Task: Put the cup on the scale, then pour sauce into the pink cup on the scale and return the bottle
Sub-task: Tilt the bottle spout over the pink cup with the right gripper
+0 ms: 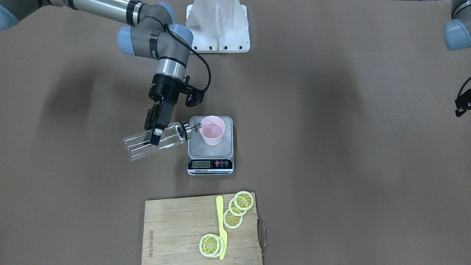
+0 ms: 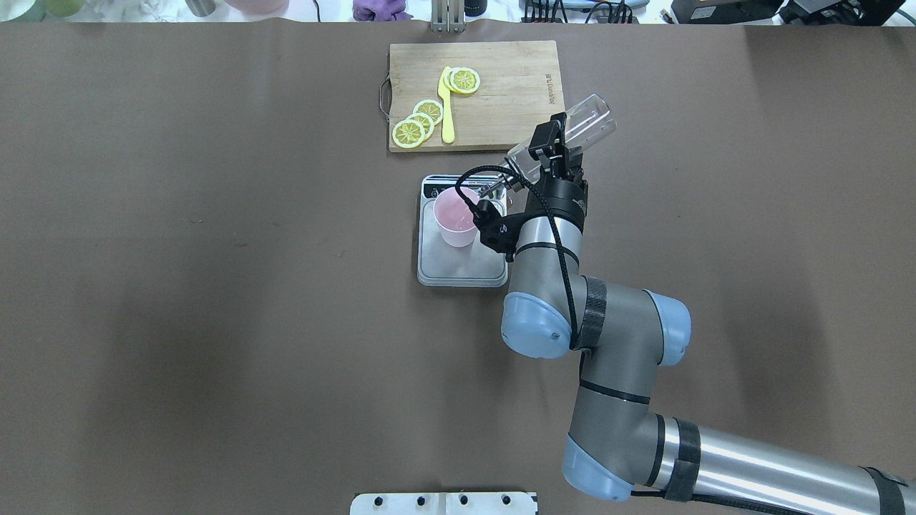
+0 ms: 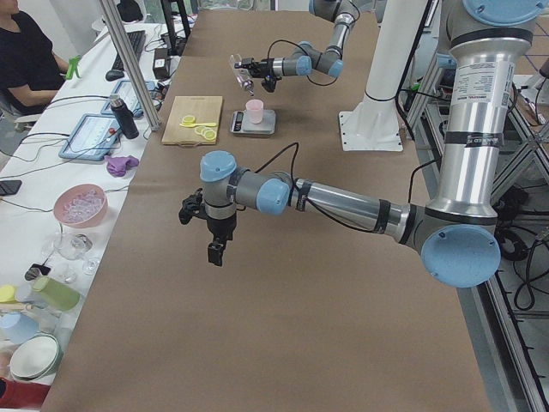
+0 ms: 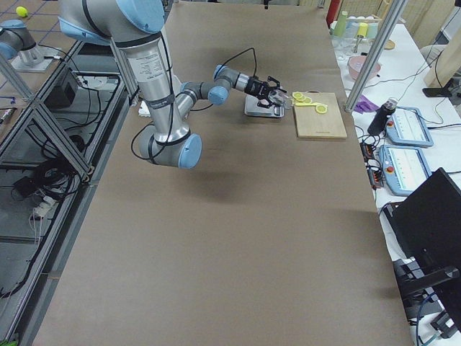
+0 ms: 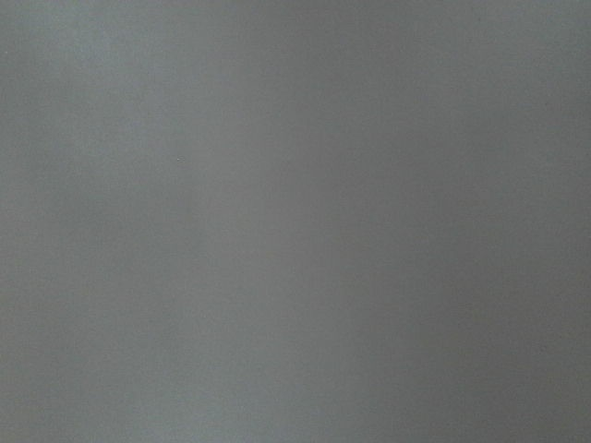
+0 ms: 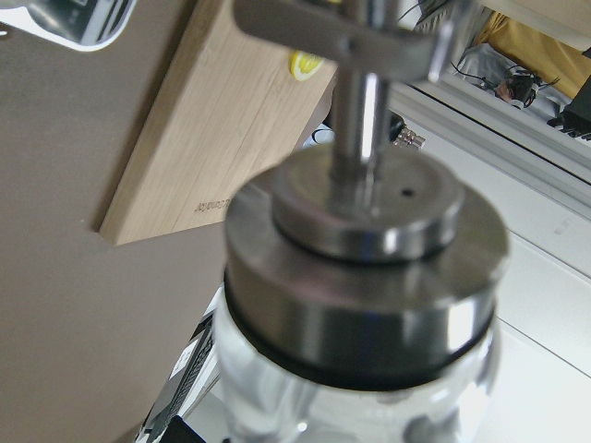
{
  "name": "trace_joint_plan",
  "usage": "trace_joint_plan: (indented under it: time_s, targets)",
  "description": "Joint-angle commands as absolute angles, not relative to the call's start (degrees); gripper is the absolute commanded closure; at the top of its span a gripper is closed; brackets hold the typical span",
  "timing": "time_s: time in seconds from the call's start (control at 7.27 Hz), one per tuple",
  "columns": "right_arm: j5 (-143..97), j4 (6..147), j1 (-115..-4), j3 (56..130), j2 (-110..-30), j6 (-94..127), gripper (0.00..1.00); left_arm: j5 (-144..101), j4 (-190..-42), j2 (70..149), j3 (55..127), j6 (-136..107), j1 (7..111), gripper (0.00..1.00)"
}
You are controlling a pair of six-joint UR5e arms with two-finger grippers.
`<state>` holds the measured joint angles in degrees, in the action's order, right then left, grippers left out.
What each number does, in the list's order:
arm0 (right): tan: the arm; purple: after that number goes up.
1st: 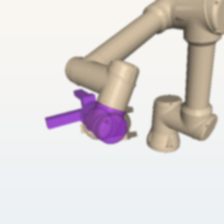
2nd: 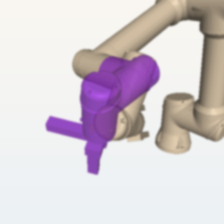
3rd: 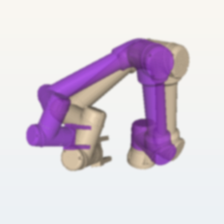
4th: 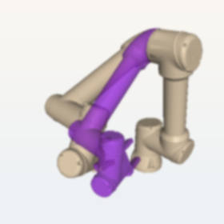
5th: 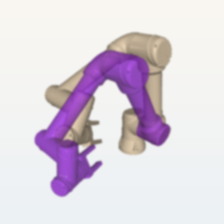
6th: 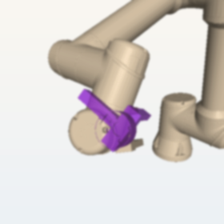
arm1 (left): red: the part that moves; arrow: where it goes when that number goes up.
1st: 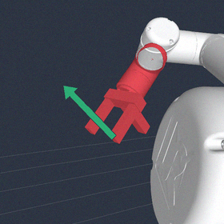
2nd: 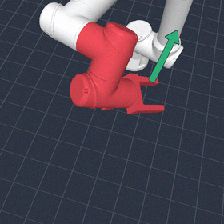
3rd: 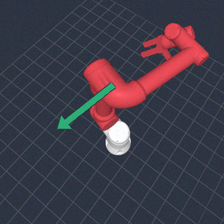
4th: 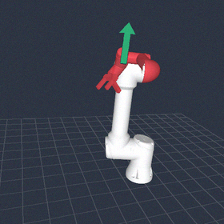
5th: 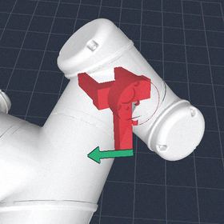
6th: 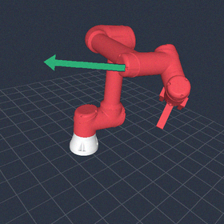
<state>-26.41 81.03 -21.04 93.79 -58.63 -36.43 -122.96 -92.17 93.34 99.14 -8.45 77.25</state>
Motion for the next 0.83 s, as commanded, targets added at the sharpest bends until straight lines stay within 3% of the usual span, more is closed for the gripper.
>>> trace_joint_plan:
  time_s: [0.0, 0.69]
  targets:
    - [-26.2, 80.9, -21.0, 94.0, -58.6, -37.4, 1.0, -123.0, -92.2, 93.3, 99.1, -8.4, 77.3, 0.02]
    - [-29.7, 76.7, -20.8, 95.0, -60.0, -23.5, 1.0, -123.0, -92.3, 93.4, 99.2, -8.5, 77.3, 0.02]
